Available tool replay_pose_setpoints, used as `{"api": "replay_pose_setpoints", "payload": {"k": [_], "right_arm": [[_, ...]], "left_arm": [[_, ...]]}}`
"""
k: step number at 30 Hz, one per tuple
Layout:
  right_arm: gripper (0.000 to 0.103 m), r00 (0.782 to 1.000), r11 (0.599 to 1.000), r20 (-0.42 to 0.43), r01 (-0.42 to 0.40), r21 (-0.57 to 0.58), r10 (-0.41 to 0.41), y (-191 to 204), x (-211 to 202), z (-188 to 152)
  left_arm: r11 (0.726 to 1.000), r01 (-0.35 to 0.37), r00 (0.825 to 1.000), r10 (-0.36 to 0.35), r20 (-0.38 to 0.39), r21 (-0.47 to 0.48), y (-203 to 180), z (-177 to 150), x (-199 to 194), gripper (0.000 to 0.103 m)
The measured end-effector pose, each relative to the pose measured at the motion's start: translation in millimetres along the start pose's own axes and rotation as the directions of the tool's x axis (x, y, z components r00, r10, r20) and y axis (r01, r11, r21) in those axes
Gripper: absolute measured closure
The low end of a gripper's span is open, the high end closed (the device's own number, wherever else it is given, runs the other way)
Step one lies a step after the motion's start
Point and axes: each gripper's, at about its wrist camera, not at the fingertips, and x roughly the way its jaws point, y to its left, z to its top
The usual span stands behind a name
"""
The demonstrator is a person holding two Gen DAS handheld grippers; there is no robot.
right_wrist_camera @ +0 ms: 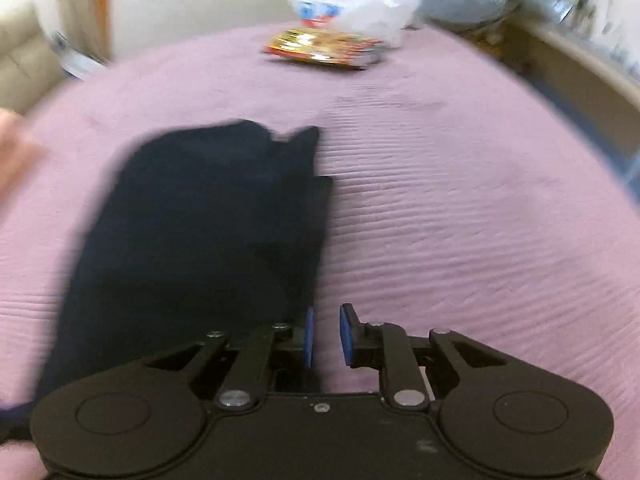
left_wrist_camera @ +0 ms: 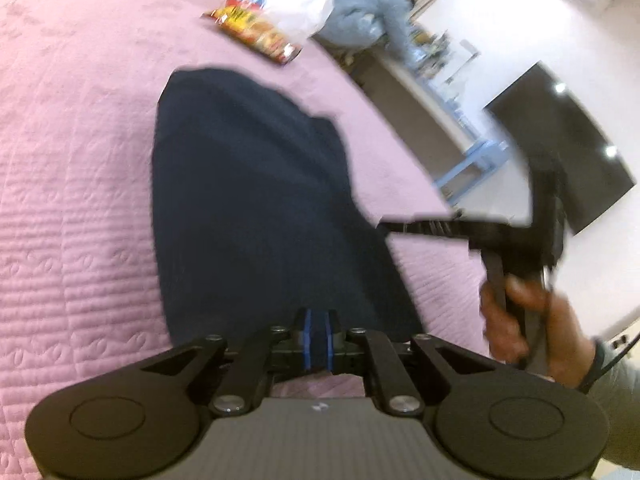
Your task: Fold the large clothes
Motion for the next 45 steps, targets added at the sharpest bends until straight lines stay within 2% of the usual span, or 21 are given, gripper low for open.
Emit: {"api": "replay_pose_setpoints", "payload": {"k": [2, 3, 4, 5, 6, 7, 10, 12, 15, 16, 17, 18, 20, 22, 24, 29, 32, 37, 42, 45], "right_arm": [[0.082, 0.993, 0.993, -0.032, -0.116, -0.013, 0.115, 7.5, -15.4, -14.1], [0.082, 0.989, 0.989, -0.063, -0.140, -0.049, 0.137, 15.5, -19.4, -20.3], [0.082, 0.987, 0.986, -0.102, -0.131, -0.098, 0.121, 23.5, -18.7, -29.0], [0.082, 0.988, 0.984, -0.142, -0.080, -0.160, 0.057, 29.2, -11.4, -41.4], [0.079, 0.984, 0.979, -0.176, -0.014, -0.205, -0.023, 29.4, -4.3, -52.8], [0.078, 0.977, 0.979, -0.209, 0.010, -0.204, -0.053, 21.8, 3.4, -60.9], [0.078, 0.975, 0.999, -0.219, -0.049, -0.003, 0.047, -6.8, -2.5, -57.8], [0.074, 0.979, 0.998, -0.194, -0.057, 0.036, 0.063, -16.7, -8.5, -49.4], [0.072, 0.986, 0.998, -0.159, -0.045, 0.037, 0.051, -23.0, -18.7, -39.6], [0.063, 0.988, 0.998, -0.145, -0.047, 0.037, 0.052, -25.2, -21.6, -36.9], [0.041, 0.990, 0.998, -0.131, -0.054, 0.037, 0.059, -26.8, -20.1, -32.5], [0.021, 0.991, 0.997, -0.112, -0.063, 0.039, 0.067, -26.2, -22.2, -28.2], [0.022, 0.993, 0.994, -0.072, -0.093, 0.051, 0.097, -21.4, -26.1, -22.5], [0.021, 0.989, 0.990, -0.056, -0.135, 0.045, 0.138, -15.6, -16.1, -14.9], [0.021, 0.988, 0.989, -0.048, -0.147, 0.034, 0.149, -11.0, -6.4, -10.2], [0.021, 0.986, 0.989, -0.072, -0.147, 0.027, 0.148, -11.6, 26.3, -2.4], [0.020, 0.975, 0.979, -0.107, -0.188, 0.085, 0.196, -25.1, 44.2, -0.4], [0.015, 0.936, 0.928, -0.130, -0.291, 0.230, 0.326, -51.8, 66.9, -5.2], [0.014, 0.924, 0.920, -0.108, -0.342, 0.192, 0.366, -51.6, 64.7, -6.7], [0.015, 0.899, 0.894, -0.102, -0.399, 0.203, 0.425, -49.4, 69.7, -3.7]], "left_arm": [[1.000, 0.008, 1.000, -0.008, 0.008, -0.028, 3.4, 3.5, -1.4, 0.093], [0.999, -0.003, 1.000, 0.003, -0.003, -0.033, 6.5, 3.2, 1.8, 0.093], [0.999, -0.028, 0.999, 0.027, -0.031, -0.031, 9.3, 1.6, 7.6, 0.094], [0.998, -0.059, 0.995, 0.057, -0.082, -0.022, 13.1, -2.0, 17.3, 0.098], [0.998, -0.064, 0.991, 0.062, -0.115, -0.013, 14.9, -4.4, 23.6, 0.098], [0.998, -0.059, 0.988, 0.058, -0.144, -0.008, 16.0, -8.3, 28.2, 0.099], [0.998, -0.054, 0.983, 0.059, -0.176, 0.032, 6.9, -12.2, 23.9, 0.098], [0.997, -0.049, 0.984, 0.057, -0.170, 0.052, 1.9, -10.4, 14.9, 0.093], [0.998, -0.049, 0.990, 0.053, -0.128, 0.032, 0.3, 2.1, -2.6, 0.077], [0.999, -0.051, 0.994, 0.052, -0.096, 0.018, 1.8, 8.9, -9.0, 0.069], [0.998, -0.060, 0.997, 0.060, -0.058, 0.005, 3.0, 16.0, -15.2, 0.057], [0.997, -0.079, 0.997, 0.079, -0.024, -0.003, 4.4, 22.0, -19.2, 0.050], [0.988, -0.155, 0.987, 0.155, 0.029, -0.030, 7.8, 33.0, -20.6, 0.024], [0.975, -0.209, 0.977, 0.212, 0.033, -0.076, 17.9, 41.5, -13.2, 0.023], [0.970, -0.219, 0.975, 0.221, 0.003, -0.107, 27.9, 47.5, -0.4, 0.023], [0.977, -0.159, 0.987, 0.151, -0.062, -0.143, 46.0, 52.6, 36.3, 0.023], [0.974, -0.182, 0.982, 0.172, -0.081, -0.135, 56.7, 48.6, 48.8, 0.020], [0.960, -0.049, 0.994, 0.020, -0.109, -0.274, 95.8, 44.2, 68.7, 0.012], [0.930, 0.070, 0.994, -0.094, -0.049, -0.362, 118.1, 46.8, 83.2, 0.010], [0.908, 0.102, 0.993, -0.115, -0.005, -0.407, 122.8, 51.9, 95.7, 0.010]]}}
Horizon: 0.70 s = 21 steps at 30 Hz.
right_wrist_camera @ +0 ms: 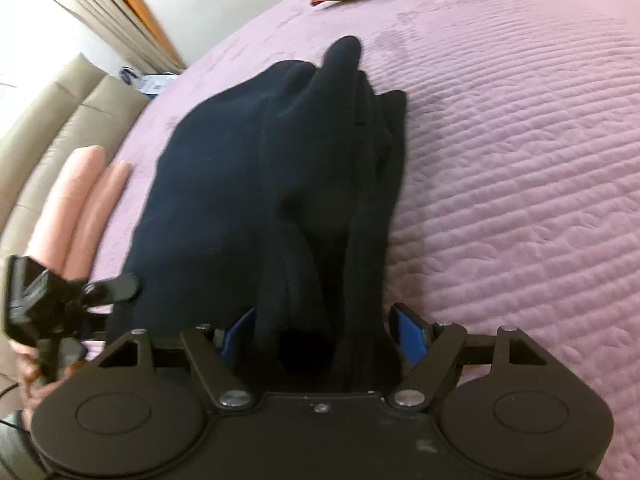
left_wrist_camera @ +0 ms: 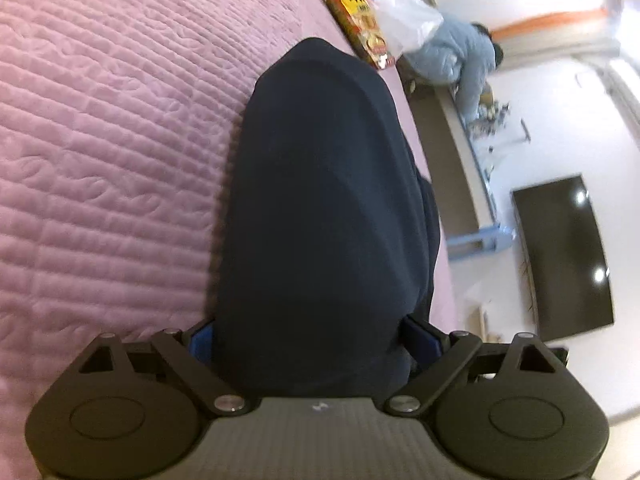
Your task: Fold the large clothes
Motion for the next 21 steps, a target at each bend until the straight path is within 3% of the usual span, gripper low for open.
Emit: {"api": "replay_pose_setpoints", "payload": {"k": [2, 3, 5, 7, 10, 16, 21], "right_arm": [[0.021, 0.999, 0.999, 0.006, -0.038, 0.030, 0.038, -2.8, 6.8, 3.2], [0.035, 0.999, 0.998, 0.012, -0.053, 0.044, 0.053, -3.5, 9.4, 4.8], [0.048, 0.997, 0.996, 0.017, -0.078, 0.044, 0.077, -0.6, 8.9, 5.4], [0.054, 0.996, 0.997, 0.044, -0.073, 0.008, 0.073, 9.4, 0.1, 0.5], [0.058, 0.994, 0.998, 0.088, -0.067, -0.016, 0.068, 29.1, -22.4, -9.3], [0.058, 0.987, 0.994, 0.144, -0.060, -0.089, 0.072, 99.4, -89.6, -57.4], [0.058, 0.986, 0.990, 0.142, -0.068, -0.126, 0.086, 160.5, -130.5, -116.0]], "left_arm": [[1.000, -0.007, 1.000, 0.007, 0.020, 0.015, -2.3, 1.1, 7.6, 0.015], [0.999, -0.023, 0.999, 0.022, 0.033, 0.033, -4.7, 0.1, 8.7, 0.019], [0.996, -0.050, 0.997, 0.045, 0.063, 0.080, -10.0, -5.5, 3.4, 0.043], [0.995, -0.015, 0.997, 0.007, 0.083, 0.097, -14.6, -11.6, -9.6, 0.051], [0.988, 0.014, 0.995, -0.029, 0.096, 0.155, -30.5, -24.2, -30.0, 0.053], [0.972, 0.092, 0.986, -0.120, 0.118, 0.215, -62.9, -73.1, -116.7, 0.053], [0.972, 0.088, 0.985, -0.117, 0.124, 0.218, -70.1, -127.7, -198.2, 0.053]]}}
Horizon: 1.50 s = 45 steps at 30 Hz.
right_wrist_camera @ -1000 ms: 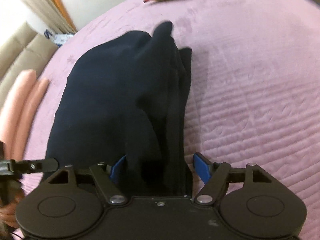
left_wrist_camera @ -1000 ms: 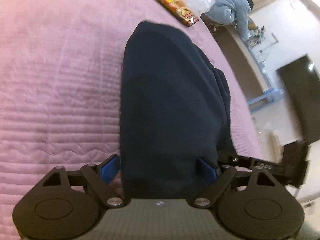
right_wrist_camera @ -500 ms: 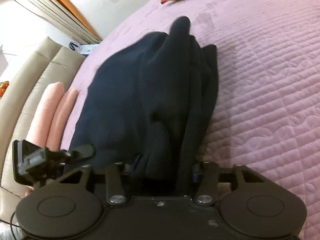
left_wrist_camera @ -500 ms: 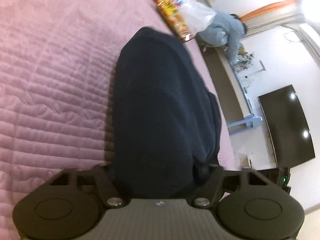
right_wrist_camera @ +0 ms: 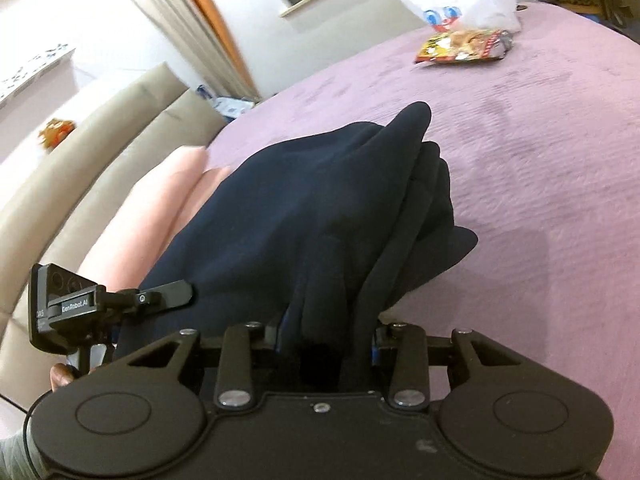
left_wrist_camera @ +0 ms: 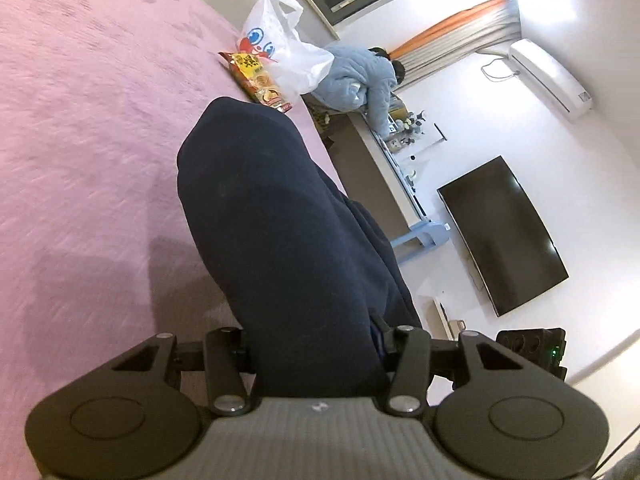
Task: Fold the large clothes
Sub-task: 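Release the bundle and lift both grippers away from the hoodie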
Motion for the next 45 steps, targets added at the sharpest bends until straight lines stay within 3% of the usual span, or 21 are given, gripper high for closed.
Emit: {"api": "replay_pose_setpoints", "payload": {"k": [5, 9, 11, 13, 14, 17, 19, 22, 26, 28, 29, 30, 32, 34, 36, 37, 38, 39, 42, 45], "right_arm": [[0.058, 0.998, 0.999, -0.062, -0.030, -0.018, 0.029, 37.5, 1.4, -49.6], [0.058, 0.987, 1.000, -0.159, -0.003, -0.019, 0.000, 19.3, 49.9, -101.2], [0.048, 0.978, 0.999, -0.205, 0.034, -0.022, -0.037, 4.1, 73.2, -128.9], [0.046, 0.988, 0.999, -0.151, -0.025, 0.041, 0.031, -6.2, 68.6, -140.2], [0.046, 0.989, 0.998, -0.138, -0.039, 0.057, 0.046, -9.6, 66.4, -141.0], [0.043, 0.994, 0.999, -0.102, -0.031, 0.014, 0.032, -4.7, 63.4, -146.6], [0.036, 0.996, 1.000, -0.088, -0.002, -0.011, 0.001, 1.6, 58.7, -149.3], [0.032, 0.997, 0.997, -0.047, 0.062, -0.052, -0.065, 16.9, 42.0, -150.2], [0.029, 0.987, 0.982, 0.081, 0.148, -0.121, -0.138, 43.8, -4.8, -166.7], [0.040, 0.981, 0.968, 0.129, 0.170, -0.183, -0.147, 68.4, -18.2, -177.9], [0.066, 0.978, 0.955, 0.138, 0.185, -0.231, -0.156, 86.1, -19.2, -184.2], [0.100, 0.978, 0.940, 0.134, 0.195, -0.281, -0.162, 103.3, -12.7, -187.1], [0.103, 0.971, 0.882, 0.125, 0.240, -0.407, -0.206, 132.5, 3.5, -202.9], [0.103, 0.954, 0.817, 0.114, 0.298, -0.494, -0.279, 138.2, 26.4, -220.2], [0.103, 0.911, 0.787, 0.074, 0.390, -0.478, -0.406, 109.6, 36.3, -234.5], [0.103, 0.906, 0.805, 0.048, 0.397, -0.440, -0.421, 92.2, 31.3, -237.7], [0.103, 0.920, 0.843, 0.027, 0.369, -0.392, -0.390, 76.4, 21.7, -238.9], [0.103, 0.932, 0.875, 0.006, 0.341, -0.343, -0.361, 66.0, 10.5, -236.2], [0.100, 0.944, 0.891, 0.054, 0.325, -0.316, -0.325, 74.6, -7.2, -213.4], [0.100, 0.958, 0.887, 0.154, 0.283, -0.364, -0.243, 101.6, 6.3, -175.6]], "left_arm": [[0.998, -0.048, 0.999, 0.049, 0.009, -0.040, 15.4, -54.3, -58.3, 0.052], [0.983, -0.097, 0.995, 0.097, -0.005, -0.157, 78.4, -110.2, -51.6, 0.050], [0.974, -0.101, 0.995, 0.104, 0.003, -0.204, 110.6, -139.1, -42.9, 0.046], [0.968, -0.001, 0.994, 0.028, 0.102, -0.252, 125.9, -155.3, -51.7, 0.046], [0.973, 0.003, 0.993, 0.025, 0.118, -0.230, 124.0, -157.0, -53.8, 0.047], [0.986, -0.039, 0.987, 0.062, 0.146, -0.160, 112.1, -160.4, -58.2, 0.046], [0.988, -0.079, 0.983, 0.100, 0.151, -0.134, 102.7, -164.6, -66.5, 0.044], [0.981, -0.173, 0.964, 0.187, 0.189, -0.090, 77.3, -176.9, -94.2, 0.042], [0.945, -0.328, 0.904, 0.308, 0.295, 0.017, 18.5, -202.8, -135.5, 0.047], [0.932, -0.355, 0.889, 0.312, 0.334, 0.074, -13.6, -206.6, -144.6, 0.056], [0.926, -0.360, 0.888, 0.304, 0.346, 0.110, -30.2, -206.5, -143.2, 0.064], [0.923, -0.358, 0.892, 0.294, 0.343, 0.140, -42.3, -204.9, -137.3, 0.069], [0.905, -0.377, 0.903, 0.312, 0.296, 0.197, -55.3, -204.1, -118.8, 0.087], [0.884, -0.417, 0.903, 0.376, 0.210, 0.212, -47.4, -206.0, -94.8, 0.091], [0.874, -0.443, 0.895, 0.417, 0.159, 0.199, -29.6, -213.9, -84.1, 0.098], [0.889, -0.416, 0.907, 0.388, 0.165, 0.191, -24.8, -223.0, -94.2, 0.100], [0.915, -0.368, 0.925, 0.343, 0.161, 0.165, -19.5, -228.6, -106.8, 0.100], [0.927, -0.346, 0.933, 0.324, 0.154, 0.146, -15.4, -230.4, -111.4, 0.100], [0.916, -0.362, 0.925, 0.331, 0.185, 0.172, -25.5, -231.9, -117.6, 0.099], [0.893, -0.385, 0.919, 0.347, 0.188, 0.233, -38.0, -228.0, -104.7, 0.098]]}}
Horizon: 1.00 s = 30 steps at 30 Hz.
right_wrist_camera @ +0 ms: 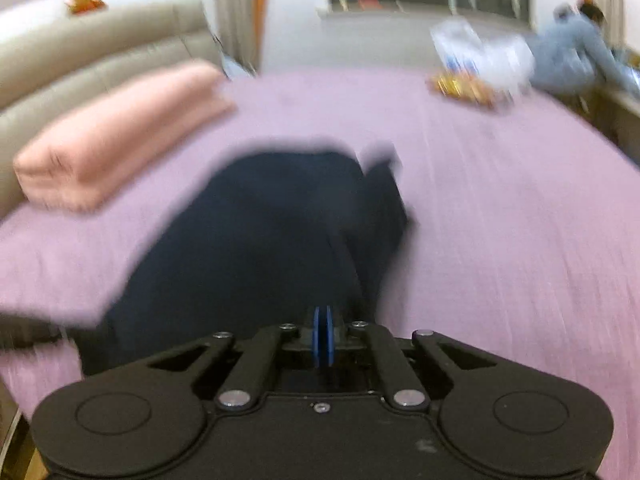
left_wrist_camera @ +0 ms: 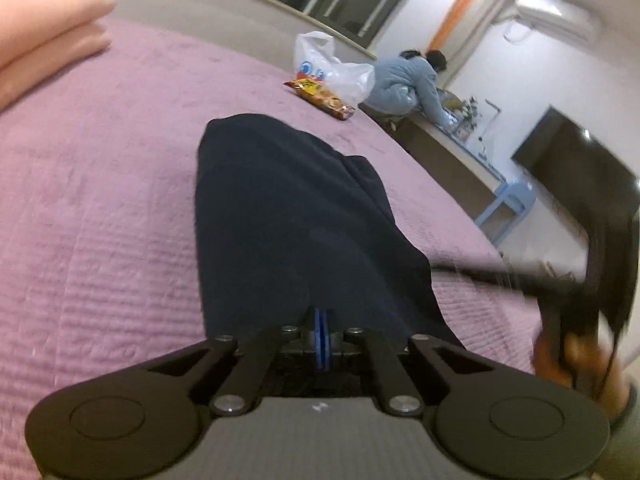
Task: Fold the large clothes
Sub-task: 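Release the bundle and lift both grippers away from the hoodie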
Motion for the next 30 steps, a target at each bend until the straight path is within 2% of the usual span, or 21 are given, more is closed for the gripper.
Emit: {"api": "replay_pose_setpoints", "payload": {"k": [2, 4, 5, 6, 8, 9, 10, 12, 14, 15, 16, 18, 20, 21, 22, 23, 24, 25, 27, 29, 30], "right_arm": [[0.099, 0.999, 0.999, 0.036, -0.037, -0.034, 0.038, 11.4, 27.7, 24.2], [0.099, 0.991, 0.992, 0.064, -0.113, -0.059, 0.117, 20.6, 58.5, 36.8], [0.099, 0.987, 0.987, 0.076, -0.132, -0.088, 0.138, 23.9, 75.3, 39.8], [0.103, 0.989, 0.983, 0.071, -0.116, -0.144, 0.128, 27.9, 96.1, 43.2], [0.103, 0.998, 0.958, 0.037, -0.035, -0.285, 0.047, 27.6, 133.2, 44.4], [0.103, 0.999, 0.955, 0.046, -0.001, -0.297, 0.015, 16.4, 143.9, 45.8], [0.103, 0.997, 0.959, 0.053, 0.069, -0.273, -0.057, 3.6, 150.2, 49.5], [0.103, 0.977, 0.958, 0.059, 0.212, -0.192, -0.204, -31.3, 155.9, 56.4], [0.103, 0.960, 0.953, -0.004, 0.279, -0.118, -0.281, -62.2, 164.4, 62.6], [0.099, 0.950, 0.946, -0.025, 0.307, -0.100, -0.311, -69.7, 164.3, 66.4], [0.099, 0.953, 0.950, -0.010, 0.301, -0.084, -0.303, -69.6, 157.3, 71.1], [0.099, 0.978, 0.977, 0.062, 0.203, -0.062, -0.199, -54.1, 135.7, 79.8], [0.098, 0.984, 0.987, 0.115, 0.142, -0.080, -0.133, -36.6, 122.6, 80.7], [0.094, 0.988, 0.987, 0.115, 0.115, -0.113, -0.102, -27.6, 125.1, 80.9], [0.094, 0.992, 0.983, 0.080, 0.108, -0.148, -0.097, -19.3, 135.8, 79.2], [0.094, 0.989, 0.973, 0.030, 0.151, -0.173, -0.148, -17.5, 147.5, 74.0], [0.095, 0.975, 0.960, -0.027, 0.210, -0.183, -0.219, -21.6, 158.2, 65.9], [0.095, 0.967, 0.960, -0.065, 0.234, -0.150, -0.246, -32.0, 161.1, 61.4], [0.095, 0.962, 0.965, -0.070, 0.261, -0.033, -0.263, -48.9, 135.5, 62.4], [0.093, 0.942, 0.943, -0.047, 0.331, -0.015, -0.331, -47.8, 98.8, 60.0], [0.093, 0.945, 0.945, -0.022, 0.325, -0.019, -0.326, -43.0, 78.3, 55.3]], "left_arm": [[1.000, -0.006, 1.000, 0.006, -0.004, 0.018, -3.8, -3.4, 1.2, 0.098], [1.000, 0.006, 1.000, -0.006, -0.004, 0.009, 1.2, -6.9, 3.6, 0.098], [1.000, 0.024, 1.000, -0.024, -0.001, -0.009, 5.9, -9.9, 1.0, 0.098], [0.999, 0.044, 0.999, -0.044, 0.000, -0.029, 12.4, -13.3, -2.3, 0.098], [0.995, 0.083, 0.996, -0.084, 0.000, -0.062, 23.8, -13.8, -5.2, 0.099], [0.992, 0.105, 0.994, -0.105, 0.000, -0.077, 29.3, -13.8, -0.5, 0.099], [0.988, 0.127, 0.992, -0.128, -0.001, -0.092, 32.7, -14.2, 2.0, 0.099], [0.985, 0.142, 0.990, -0.142, 0.002, -0.093, 35.9, -15.3, 5.6, 0.099], [0.985, 0.153, 0.988, -0.153, 0.007, -0.086, 37.1, -16.6, 7.5, 0.099], [0.985, 0.153, 0.988, -0.153, 0.008, -0.085, 37.4, -16.9, 7.9, 0.099], [0.985, 0.152, 0.988, -0.152, 0.008, -0.084, 37.9, -17.1, 8.3, 0.099], [0.984, 0.156, 0.988, -0.156, 0.005, -0.082, 38.2, -16.1, 8.0, 0.099], [0.986, 0.149, 0.989, -0.150, -0.004, -0.075, 36.6, -14.0, 8.2, 0.099], [0.987, 0.142, 0.990, -0.142, -0.008, -0.070, 35.0, -12.5, 8.2, 0.099], [0.990, 0.130, 0.991, -0.131, -0.013, -0.062, 32.8, -11.6, 8.6, 0.099], [0.992, 0.112, 0.993, -0.113, -0.019, -0.049, 29.2, -10.5, 7.5, 0.099], [0.995, 0.090, 0.996, -0.091, -0.026, -0.030, 23.9, -9.0, 6.0, 0.099], [0.997, 0.073, 0.997, -0.073, -0.030, -0.012, 18.6, -8.1, 4.4, 0.099], [0.999, 0.026, 0.999, -0.024, -0.036, 0.045, 3.9, -5.4, -1.7, 0.098], [0.993, -0.033, 0.999, 0.037, -0.038, 0.114, -10.5, -5.0, -7.1, 0.091], [0.987, -0.064, 0.997, 0.071, -0.042, 0.144, -17.4, -5.4, -8.7, 0.091]]}}
